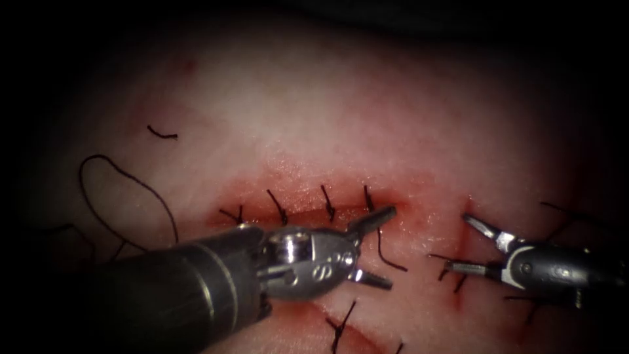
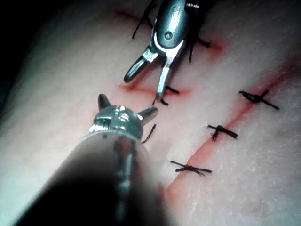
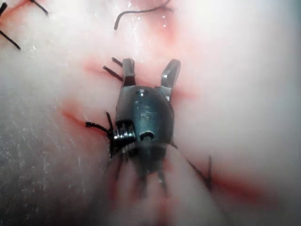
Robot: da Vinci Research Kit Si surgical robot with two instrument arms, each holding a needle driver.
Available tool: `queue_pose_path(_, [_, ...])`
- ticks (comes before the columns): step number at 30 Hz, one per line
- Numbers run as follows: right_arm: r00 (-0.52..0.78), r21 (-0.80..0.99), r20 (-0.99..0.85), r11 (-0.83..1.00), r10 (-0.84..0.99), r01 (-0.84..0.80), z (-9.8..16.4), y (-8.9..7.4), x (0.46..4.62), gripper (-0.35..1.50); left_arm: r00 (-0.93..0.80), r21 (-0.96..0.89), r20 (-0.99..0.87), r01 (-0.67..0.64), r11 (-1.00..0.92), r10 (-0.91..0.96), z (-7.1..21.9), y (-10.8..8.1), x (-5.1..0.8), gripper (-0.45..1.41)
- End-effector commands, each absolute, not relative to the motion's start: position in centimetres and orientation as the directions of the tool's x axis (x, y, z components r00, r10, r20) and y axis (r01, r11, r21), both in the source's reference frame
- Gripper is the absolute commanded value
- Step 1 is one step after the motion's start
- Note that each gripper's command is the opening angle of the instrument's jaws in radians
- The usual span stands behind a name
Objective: Wound Closure
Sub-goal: Grab the remaining long suture tail with the left driver.
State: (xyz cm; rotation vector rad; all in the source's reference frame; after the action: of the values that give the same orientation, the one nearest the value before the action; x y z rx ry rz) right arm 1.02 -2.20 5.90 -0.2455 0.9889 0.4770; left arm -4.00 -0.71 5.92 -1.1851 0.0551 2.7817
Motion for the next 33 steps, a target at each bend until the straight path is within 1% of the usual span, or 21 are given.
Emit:
queue_pose_path(1, [0.456, 0.016, -0.847, 0.871, 0.273, -0.492, 5.96, -2.2, 1.11, 1.28, -0.698, -0.001, -0.711, -0.124, -0.992, 0.088, 6.04, -0.7, -4.08, 0.37])
queue_pose_path(2, [0.457, 0.015, -0.847, 0.87, 0.273, -0.493, 5.96, -2.19, 1.11, 1.3, -0.715, 0.008, -0.695, -0.113, -0.994, 0.076, 6.19, -0.77, -4.11, 0.31])
queue_pose_path(6, [0.457, 0.015, -0.846, 0.87, 0.274, -0.493, 5.97, -2.19, 1.12, 1.3, -0.741, 0.005, -0.668, -0.088, -0.996, 0.062, 6.52, -0.87, -4.19, 0.19])
queue_pose_path(11, [0.457, 0.015, -0.846, 0.87, 0.274, -0.493, 5.96, -2.19, 1.13, 1.31, -0.77, -0.041, -0.631, -0.087, -0.995, 0.094, 6.81, -1.03, -4.27, 0.19])
queue_pose_path(14, [0.457, 0.015, -0.846, 0.869, 0.275, -0.495, 5.96, -2.19, 1.15, 1.31, -0.779, -0.051, -0.619, -0.09, -0.995, 0.103, 6.92, -1.07, -4.3, 0.15])
queue_pose_path(18, [0.455, 0.02, -0.845, 0.866, 0.281, -0.5, 5.96, -2.18, 1.18, 1.33, -0.783, -0.056, -0.613, -0.092, -0.994, 0.107, 6.99, -1.05, -4.33, 0.15])
queue_pose_path(33, [0.455, 0.018, -0.845, 0.865, 0.282, -0.502, 5.98, -2.18, 1.2, 1.33, -0.767, -0.076, -0.631, -0.093, -0.993, 0.12, 6.94, -1.08, -4.49, 0.14])
